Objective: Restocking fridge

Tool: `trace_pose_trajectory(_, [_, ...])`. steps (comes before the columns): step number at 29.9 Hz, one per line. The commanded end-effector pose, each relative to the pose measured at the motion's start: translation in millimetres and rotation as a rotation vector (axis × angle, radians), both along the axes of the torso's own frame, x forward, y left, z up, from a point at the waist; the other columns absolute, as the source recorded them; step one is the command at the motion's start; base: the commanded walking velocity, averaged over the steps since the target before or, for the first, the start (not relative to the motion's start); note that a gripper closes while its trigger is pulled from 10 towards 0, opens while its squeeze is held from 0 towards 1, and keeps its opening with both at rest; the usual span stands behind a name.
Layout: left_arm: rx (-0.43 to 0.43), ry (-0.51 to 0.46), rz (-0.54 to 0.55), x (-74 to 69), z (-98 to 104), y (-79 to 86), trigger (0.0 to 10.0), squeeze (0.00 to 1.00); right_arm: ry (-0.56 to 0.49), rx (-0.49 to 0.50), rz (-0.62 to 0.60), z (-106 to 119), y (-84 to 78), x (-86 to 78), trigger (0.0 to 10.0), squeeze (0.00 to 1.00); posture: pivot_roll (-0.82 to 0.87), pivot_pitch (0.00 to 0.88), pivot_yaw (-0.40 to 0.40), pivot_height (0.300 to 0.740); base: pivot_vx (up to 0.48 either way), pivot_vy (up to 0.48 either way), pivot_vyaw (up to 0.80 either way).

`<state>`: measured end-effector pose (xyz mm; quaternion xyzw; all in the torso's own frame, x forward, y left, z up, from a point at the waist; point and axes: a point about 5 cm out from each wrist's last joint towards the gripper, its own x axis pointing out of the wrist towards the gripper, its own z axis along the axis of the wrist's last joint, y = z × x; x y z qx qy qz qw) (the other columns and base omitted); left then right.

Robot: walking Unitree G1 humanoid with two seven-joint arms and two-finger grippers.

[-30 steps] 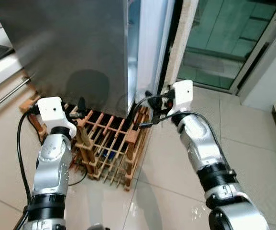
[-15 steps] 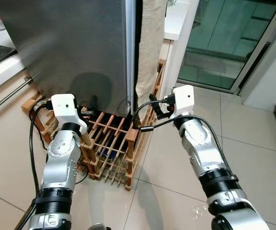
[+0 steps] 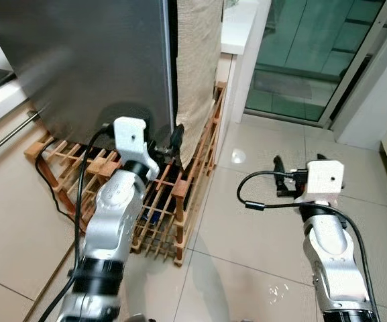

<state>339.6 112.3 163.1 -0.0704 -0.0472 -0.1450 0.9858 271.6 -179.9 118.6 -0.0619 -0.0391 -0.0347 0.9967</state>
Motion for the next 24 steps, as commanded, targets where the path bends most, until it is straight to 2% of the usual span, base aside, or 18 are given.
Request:
trace_pose_trajectory(1, [0.002, 0.03, -0.008, 2.7, -4, -5.3, 10.0, 0.0, -0.004, 0.007, 0.001, 3, 1.3, -0.7, 10.0, 0.0, -0.08, 0.0, 0.04, 0.74, 0.0, 0.0, 0.0])
trace_pose_trajectory(2, [0.025, 0.037, -0.024, 8.4, -3, -12.6, 10.0, 0.0, 0.004, 0.008, 0.01, 2, 4.4, -2.0, 10.0, 0.0, -0.09, 0.0, 0.045, 0.74, 0.0, 0.0, 0.0])
trace_pose_trajectory(7, [0.016, 0.054, 0.033, 28.0, 5, -19.1, 10.0, 0.0, 0.022, 0.01, 0.034, -1, 9.8, -6.5, 10.0, 0.0, -0.11, 0.0, 0.059, 0.74, 0.0, 0.0, 0.0])
trace_pose_trajectory(13, [0.018, 0.049, 0.057, 35.9, 10, -23.8, 10.0, 0.0, 0.033, 0.011, 0.029, -3, 8.7, -11.3, 10.0, 0.0, -0.12, 0.0, 0.065, 0.74, 0.0, 0.0, 0.0])
trace_pose_trajectory(20, [-0.02, 0.024, 0.147, 44.4, 17, -13.0, 10.0, 0.0, 0.045, 0.005, 0.017, -3, 3.6, -17.9, 10.0, 0.0, -0.13, 0.0, 0.068, 0.74, 0.0, 0.0, 0.0])
trace_pose_trajectory(24, [-0.028, 0.021, 0.152, 47.2, 18, -16.9, 10.0, 0.0, 0.062, -0.001, 0.017, -6, 2.5, -21.4, 10.0, 0.0, -0.13, 0.0, 0.065, 0.74, 0.0, 0.0, 0.0])
